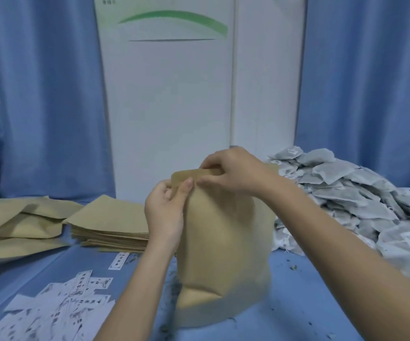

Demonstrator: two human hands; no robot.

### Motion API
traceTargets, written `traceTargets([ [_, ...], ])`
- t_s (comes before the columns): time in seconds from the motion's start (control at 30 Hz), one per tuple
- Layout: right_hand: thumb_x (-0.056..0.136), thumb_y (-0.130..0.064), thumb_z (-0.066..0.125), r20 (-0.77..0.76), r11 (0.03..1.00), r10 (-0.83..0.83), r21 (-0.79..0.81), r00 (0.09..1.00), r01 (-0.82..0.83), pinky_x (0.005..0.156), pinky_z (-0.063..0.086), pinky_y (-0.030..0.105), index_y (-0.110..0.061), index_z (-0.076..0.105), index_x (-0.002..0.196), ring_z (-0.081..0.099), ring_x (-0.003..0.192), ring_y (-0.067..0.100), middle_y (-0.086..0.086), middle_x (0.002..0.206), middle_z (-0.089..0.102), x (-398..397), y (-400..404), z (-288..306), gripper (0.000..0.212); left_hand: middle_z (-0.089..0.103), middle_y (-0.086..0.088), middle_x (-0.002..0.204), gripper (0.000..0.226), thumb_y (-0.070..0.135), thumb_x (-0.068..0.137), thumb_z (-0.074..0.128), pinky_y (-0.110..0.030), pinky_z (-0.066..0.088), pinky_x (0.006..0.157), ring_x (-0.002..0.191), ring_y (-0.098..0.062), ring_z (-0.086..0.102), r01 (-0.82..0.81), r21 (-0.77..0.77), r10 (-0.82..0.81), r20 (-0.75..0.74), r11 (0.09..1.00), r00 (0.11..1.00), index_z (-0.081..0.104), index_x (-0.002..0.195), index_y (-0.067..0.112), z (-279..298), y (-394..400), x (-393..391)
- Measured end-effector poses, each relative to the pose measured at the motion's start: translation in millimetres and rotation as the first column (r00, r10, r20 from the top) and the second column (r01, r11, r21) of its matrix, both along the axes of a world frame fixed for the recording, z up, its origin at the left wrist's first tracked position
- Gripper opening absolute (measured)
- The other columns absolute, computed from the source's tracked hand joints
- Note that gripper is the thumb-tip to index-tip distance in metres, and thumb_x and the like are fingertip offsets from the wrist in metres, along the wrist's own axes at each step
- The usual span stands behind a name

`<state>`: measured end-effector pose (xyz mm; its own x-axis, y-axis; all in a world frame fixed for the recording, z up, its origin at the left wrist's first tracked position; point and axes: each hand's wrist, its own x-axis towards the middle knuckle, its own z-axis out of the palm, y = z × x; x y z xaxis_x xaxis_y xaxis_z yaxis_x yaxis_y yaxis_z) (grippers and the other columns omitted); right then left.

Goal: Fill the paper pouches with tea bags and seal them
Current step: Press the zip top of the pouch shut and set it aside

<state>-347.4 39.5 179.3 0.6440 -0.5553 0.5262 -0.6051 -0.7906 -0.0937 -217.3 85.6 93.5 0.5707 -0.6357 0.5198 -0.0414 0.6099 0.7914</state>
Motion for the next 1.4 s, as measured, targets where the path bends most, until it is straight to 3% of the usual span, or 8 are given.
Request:
traceTargets([
  [0.23,0.082,-0.043,0.064,0.028,0.994,0.031,0.100,0.999,-0.034,0.067,0.043,0.021,-0.022,0.068,0.092,0.055,0.079,0.007,-0.015,0.074,0.059,-7,-1,0,0.024,0.070,0.014,0.065,0.011,0.021,0.088,0.064,-0.008,0.044,0.057,0.059,0.006,0.059,-0.034,0.010,0.034,0.038,0.999,0.999,0.067,0.077,0.019,-5,-1,0],
  [0.37,0.079,-0.040,0.066,-0.039,0.992,0.034,0.123,0.999,-0.029,0.049,0.034,0.020,-0.016,0.065,0.069,0.046,0.056,0.010,-0.003,0.058,0.052,1,5,10,0.026,0.070,0.008,0.070,0.016,0.029,0.088,0.064,-0.024,0.047,0.068,0.066,-0.005,0.060,-0.175,0.022,0.169,0.170,0.984,0.971,0.066,0.073,0.025,-4,-2,-2],
  [0.57,0.078,-0.038,0.067,-0.058,0.998,0.018,0.068,0.998,-0.014,0.056,0.037,0.031,-0.020,0.057,0.062,0.043,0.055,0.011,-0.005,0.054,0.047,12,11,15,0.026,0.050,0.009,0.057,0.022,0.028,0.093,0.057,-0.011,0.034,0.055,0.055,0.003,0.046,-0.402,-0.040,0.399,0.239,0.915,0.885,0.057,0.075,0.016,-1,-1,-8],
  [0.7,0.077,-0.045,0.070,-0.070,0.999,0.012,0.051,0.997,-0.008,0.057,0.039,0.030,-0.024,0.059,0.062,0.046,0.056,0.007,-0.009,0.053,0.050,2,6,17,0.028,0.047,0.013,0.050,0.022,0.029,0.092,0.058,-0.012,0.034,0.053,0.052,0.001,0.044,-0.358,-0.048,0.360,0.189,0.932,0.913,0.055,0.072,0.022,-3,0,-2],
  [0.87,0.079,-0.044,0.068,-0.087,0.999,0.047,-0.017,0.995,-0.049,0.058,0.039,0.032,-0.014,0.064,0.069,0.045,0.057,0.013,-0.003,0.055,0.051,2,1,9,0.032,0.069,0.009,0.069,0.018,0.040,0.074,0.072,-0.029,0.048,0.065,0.067,-0.008,0.059,-0.014,0.038,0.008,0.155,0.999,0.988,0.069,0.069,0.023,0,4,6],
  [1.1,0.077,-0.046,0.070,-0.156,0.999,0.022,-0.044,0.987,-0.029,0.052,0.024,0.029,-0.018,0.038,0.051,0.031,0.048,0.012,-0.003,0.047,0.030,-10,-10,9,0.050,0.061,-0.004,0.064,0.022,0.027,0.077,0.075,-0.032,0.042,0.062,0.062,-0.014,0.048,-0.123,0.002,0.121,0.148,0.992,0.981,0.065,0.063,0.013,-2,1,8],
  [1.27,0.076,-0.048,0.069,-0.104,0.999,0.041,-0.022,0.994,-0.044,0.050,0.024,0.021,-0.010,0.065,0.072,0.035,0.055,0.012,-0.001,0.054,0.041,-24,-19,7,0.038,0.066,0.012,0.059,0.017,0.025,0.078,0.075,-0.024,0.045,0.061,0.060,-0.005,0.053,-0.122,-0.027,0.125,0.117,0.992,0.985,0.066,0.064,0.019,0,-1,14],
  [1.4,0.079,-0.046,0.066,-0.101,0.997,0.063,-0.039,0.993,-0.067,0.053,0.028,0.020,-0.006,0.066,0.079,0.040,0.056,0.011,0.010,0.065,0.055,-29,-25,3,0.039,0.064,0.013,0.058,0.017,0.024,0.077,0.075,-0.023,0.045,0.060,0.061,-0.006,0.052,-0.125,-0.034,0.128,0.096,0.992,0.987,0.067,0.064,0.017,-1,-3,14],
])
